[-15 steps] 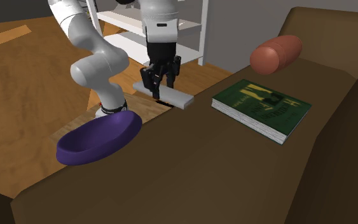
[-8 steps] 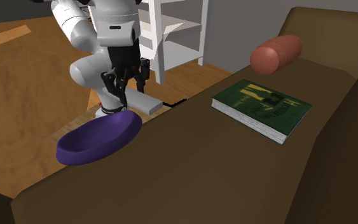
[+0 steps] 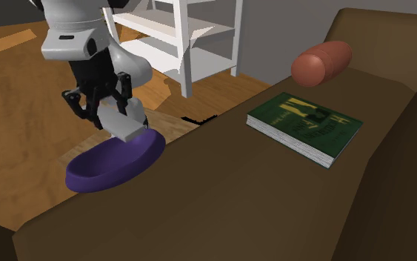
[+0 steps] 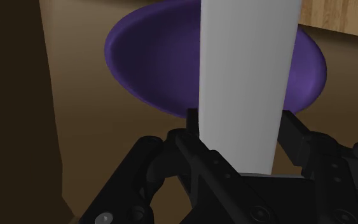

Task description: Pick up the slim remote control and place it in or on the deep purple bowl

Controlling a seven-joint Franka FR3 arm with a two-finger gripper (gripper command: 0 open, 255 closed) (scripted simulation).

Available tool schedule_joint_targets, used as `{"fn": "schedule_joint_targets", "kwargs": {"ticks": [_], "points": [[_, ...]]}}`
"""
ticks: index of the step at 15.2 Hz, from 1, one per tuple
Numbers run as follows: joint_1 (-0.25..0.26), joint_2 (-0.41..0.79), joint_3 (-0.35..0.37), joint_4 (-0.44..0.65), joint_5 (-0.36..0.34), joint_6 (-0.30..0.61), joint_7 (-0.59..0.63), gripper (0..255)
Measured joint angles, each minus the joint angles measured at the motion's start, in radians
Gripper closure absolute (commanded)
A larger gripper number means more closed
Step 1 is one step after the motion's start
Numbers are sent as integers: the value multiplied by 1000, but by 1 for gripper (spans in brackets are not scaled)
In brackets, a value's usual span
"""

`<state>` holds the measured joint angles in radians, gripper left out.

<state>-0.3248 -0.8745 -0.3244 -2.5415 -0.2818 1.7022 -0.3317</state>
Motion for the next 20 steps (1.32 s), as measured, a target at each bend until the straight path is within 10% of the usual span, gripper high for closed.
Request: {"fn": "schedule_joint_targets", "kwargs": {"ticks": [20], "points": [[-29, 9, -71, -173, -66, 184, -10, 255]]}}
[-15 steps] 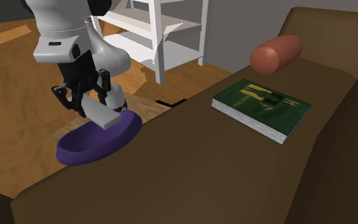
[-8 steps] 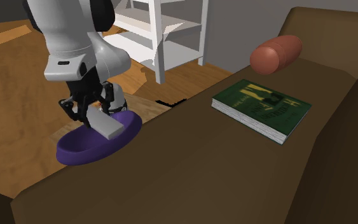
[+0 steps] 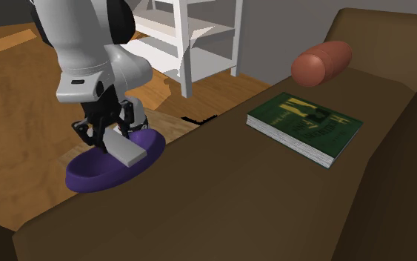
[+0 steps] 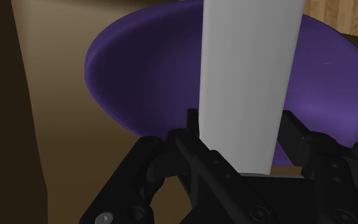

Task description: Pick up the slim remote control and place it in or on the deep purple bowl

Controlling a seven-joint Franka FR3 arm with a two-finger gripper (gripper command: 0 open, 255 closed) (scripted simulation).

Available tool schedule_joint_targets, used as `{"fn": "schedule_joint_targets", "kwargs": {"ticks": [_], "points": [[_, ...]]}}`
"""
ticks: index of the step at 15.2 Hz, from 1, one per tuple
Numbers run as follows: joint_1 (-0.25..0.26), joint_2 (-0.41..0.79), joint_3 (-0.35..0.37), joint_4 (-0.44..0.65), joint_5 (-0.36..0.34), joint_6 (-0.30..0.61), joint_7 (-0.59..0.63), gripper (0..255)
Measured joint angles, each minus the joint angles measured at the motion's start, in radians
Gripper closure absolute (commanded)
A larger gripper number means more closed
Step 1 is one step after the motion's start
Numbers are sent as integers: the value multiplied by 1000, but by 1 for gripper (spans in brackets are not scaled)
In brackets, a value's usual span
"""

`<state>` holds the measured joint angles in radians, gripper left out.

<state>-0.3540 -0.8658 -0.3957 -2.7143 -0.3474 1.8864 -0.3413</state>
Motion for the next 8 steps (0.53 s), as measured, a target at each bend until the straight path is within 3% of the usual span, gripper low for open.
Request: {"fn": "schedule_joint_targets", "kwargs": {"ticks": [1, 2, 8], "points": [[0, 0, 0, 0, 0, 0, 0, 255], [0, 0, 0, 0, 0, 0, 0, 0], [0, 0, 0, 0, 0, 0, 0, 0]]}}
